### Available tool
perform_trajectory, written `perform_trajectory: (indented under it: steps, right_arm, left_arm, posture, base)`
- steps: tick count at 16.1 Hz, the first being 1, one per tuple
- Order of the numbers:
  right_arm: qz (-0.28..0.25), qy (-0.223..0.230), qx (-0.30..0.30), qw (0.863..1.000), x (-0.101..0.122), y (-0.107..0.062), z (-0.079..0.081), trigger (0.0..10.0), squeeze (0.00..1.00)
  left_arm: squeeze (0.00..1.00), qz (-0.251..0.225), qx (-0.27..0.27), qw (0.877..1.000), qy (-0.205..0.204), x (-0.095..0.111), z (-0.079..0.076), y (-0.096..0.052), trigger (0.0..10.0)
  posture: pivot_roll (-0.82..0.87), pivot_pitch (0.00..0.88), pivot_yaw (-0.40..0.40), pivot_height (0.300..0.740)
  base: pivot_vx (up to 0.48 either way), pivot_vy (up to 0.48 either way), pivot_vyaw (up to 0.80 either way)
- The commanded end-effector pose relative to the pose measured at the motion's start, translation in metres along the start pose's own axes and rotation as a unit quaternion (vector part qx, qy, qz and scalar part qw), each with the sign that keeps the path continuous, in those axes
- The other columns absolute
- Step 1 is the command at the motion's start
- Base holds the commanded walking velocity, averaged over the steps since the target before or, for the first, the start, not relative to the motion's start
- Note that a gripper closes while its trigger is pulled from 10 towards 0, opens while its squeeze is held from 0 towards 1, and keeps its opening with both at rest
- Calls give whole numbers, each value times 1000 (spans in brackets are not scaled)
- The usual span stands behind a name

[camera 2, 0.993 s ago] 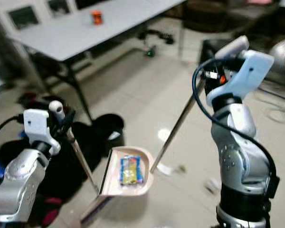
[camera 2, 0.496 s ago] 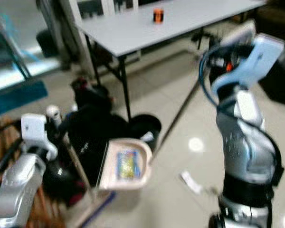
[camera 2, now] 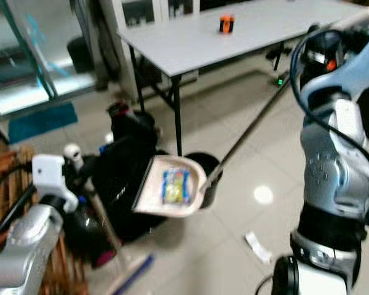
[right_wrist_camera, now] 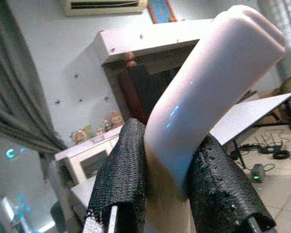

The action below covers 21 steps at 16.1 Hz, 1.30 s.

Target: Sweep floor

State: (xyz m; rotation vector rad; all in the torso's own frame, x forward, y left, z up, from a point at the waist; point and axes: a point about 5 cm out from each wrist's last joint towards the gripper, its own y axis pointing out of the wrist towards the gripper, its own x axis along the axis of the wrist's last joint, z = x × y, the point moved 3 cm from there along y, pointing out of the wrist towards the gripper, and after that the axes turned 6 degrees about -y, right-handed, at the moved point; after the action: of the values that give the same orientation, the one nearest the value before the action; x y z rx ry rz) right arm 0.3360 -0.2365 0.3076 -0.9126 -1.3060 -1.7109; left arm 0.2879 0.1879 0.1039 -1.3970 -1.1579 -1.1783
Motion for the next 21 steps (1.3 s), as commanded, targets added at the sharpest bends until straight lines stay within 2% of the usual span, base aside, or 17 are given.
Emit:
perform_trajectory:
  steps: [1,5,8,12,16,21]
  right_arm:
    - [-31,-10,-30,999,15,3,-14,10000,0]
    - [-36,-39,-46,998,17,7,-22,10000,0]
    - [-35,-64,-43,996,16,9,-23,10000,0]
    - [-41,-73,-46,995,16,11,-24,10000,0]
    - [-40,-76,-39,996,14,11,-22,10000,0]
    - [-34,-81,-16,996,8,9,-11,10000,0]
  left_arm:
    - [0,-17,-6,1000,-1,7,-6,2,10000]
    - [0,-16,-8,1000,-3,5,-5,3,10000]
    - [0,-14,-9,1000,-3,3,-5,4,10000]
    - [0,-14,-12,1000,-5,0,-5,6,10000]
    - [0,-16,-16,1000,-5,-1,-5,7,10000]
    - [0,-22,-14,1000,-12,2,-7,8,10000]
  posture:
    - [32,0,78,740]
    - [33,0,77,740]
    - [31,0,77,740]
    - [31,0,78,740]
    - [30,0,78,740]
    - [30,0,77,740]
  base:
    - [315,0,0]
    - [334,0,0]
    - [361,0,0]
    - [397,0,0]
    - [454,0,0]
    - [377,0,0]
